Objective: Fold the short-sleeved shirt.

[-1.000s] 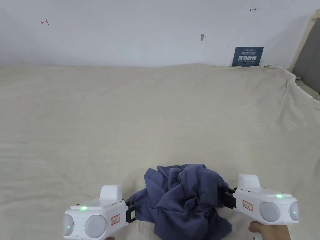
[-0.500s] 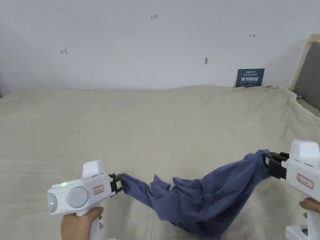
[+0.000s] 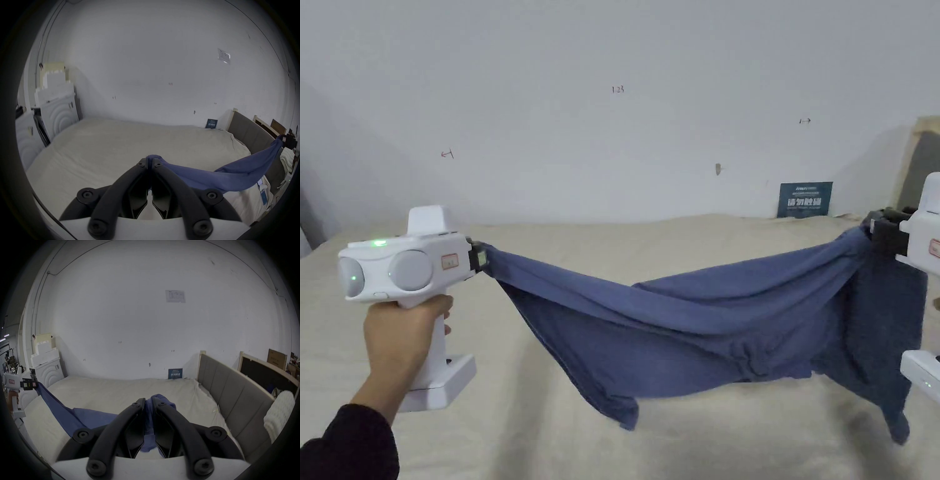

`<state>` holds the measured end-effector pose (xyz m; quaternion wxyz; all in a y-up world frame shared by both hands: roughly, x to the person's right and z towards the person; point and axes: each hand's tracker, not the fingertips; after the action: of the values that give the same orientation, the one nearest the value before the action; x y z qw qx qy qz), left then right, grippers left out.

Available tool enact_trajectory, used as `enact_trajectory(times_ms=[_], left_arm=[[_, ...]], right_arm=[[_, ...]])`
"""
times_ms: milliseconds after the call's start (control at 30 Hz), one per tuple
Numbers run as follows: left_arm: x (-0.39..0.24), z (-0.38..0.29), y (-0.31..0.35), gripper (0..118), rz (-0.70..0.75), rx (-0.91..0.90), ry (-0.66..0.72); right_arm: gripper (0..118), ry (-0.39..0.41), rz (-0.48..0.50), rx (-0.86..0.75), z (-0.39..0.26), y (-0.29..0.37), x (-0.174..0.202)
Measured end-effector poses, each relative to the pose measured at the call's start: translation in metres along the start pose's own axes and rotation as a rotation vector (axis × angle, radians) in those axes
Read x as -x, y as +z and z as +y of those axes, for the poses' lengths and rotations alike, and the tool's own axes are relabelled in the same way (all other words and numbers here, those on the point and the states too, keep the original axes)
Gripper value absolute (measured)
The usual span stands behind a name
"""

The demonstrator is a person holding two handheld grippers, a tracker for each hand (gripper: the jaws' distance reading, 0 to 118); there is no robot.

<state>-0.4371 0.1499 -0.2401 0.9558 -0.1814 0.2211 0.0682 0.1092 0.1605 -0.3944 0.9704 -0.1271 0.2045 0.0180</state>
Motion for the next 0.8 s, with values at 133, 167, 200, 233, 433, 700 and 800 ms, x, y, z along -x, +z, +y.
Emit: enact_trajectory(times_ms=[133,167,200,233,433,700,800], left_arm=[[0.001,0.041,-0.015,1,0.029,-0.037,-0.017],[-0.001,0.051,-0.018,1,0.038,-0.046,-0.032],[-0.002,0.059,-0.021,1,0.048,-0.056,-0.044],[-0.001,0.068,-0.025,1,0.051,-0.061,-0.037],[-0.007,0.101,-0.040,1,0.082,-0.096,-0.059],[-0.018,0.084,-0.058,1,0.128,-0.124,-0.082],[-0.020,0.057,-0.069,1,0.141,-0.121,-0.099]], right_arm=[[6,0.000,-0.023,-0.035,0.031,-0.018,-0.001],[6,0.007,-0.031,-0.045,0.037,-0.023,-0.001],[7,0.014,-0.037,-0.047,0.043,-0.027,0.000],[7,0.016,-0.041,-0.051,0.048,-0.033,0.000],[7,0.050,-0.057,-0.072,0.066,-0.064,0.007],[7,0.116,-0.129,-0.088,0.046,-0.111,0.029],[7,0.126,-0.144,-0.065,0.019,-0.125,0.035]])
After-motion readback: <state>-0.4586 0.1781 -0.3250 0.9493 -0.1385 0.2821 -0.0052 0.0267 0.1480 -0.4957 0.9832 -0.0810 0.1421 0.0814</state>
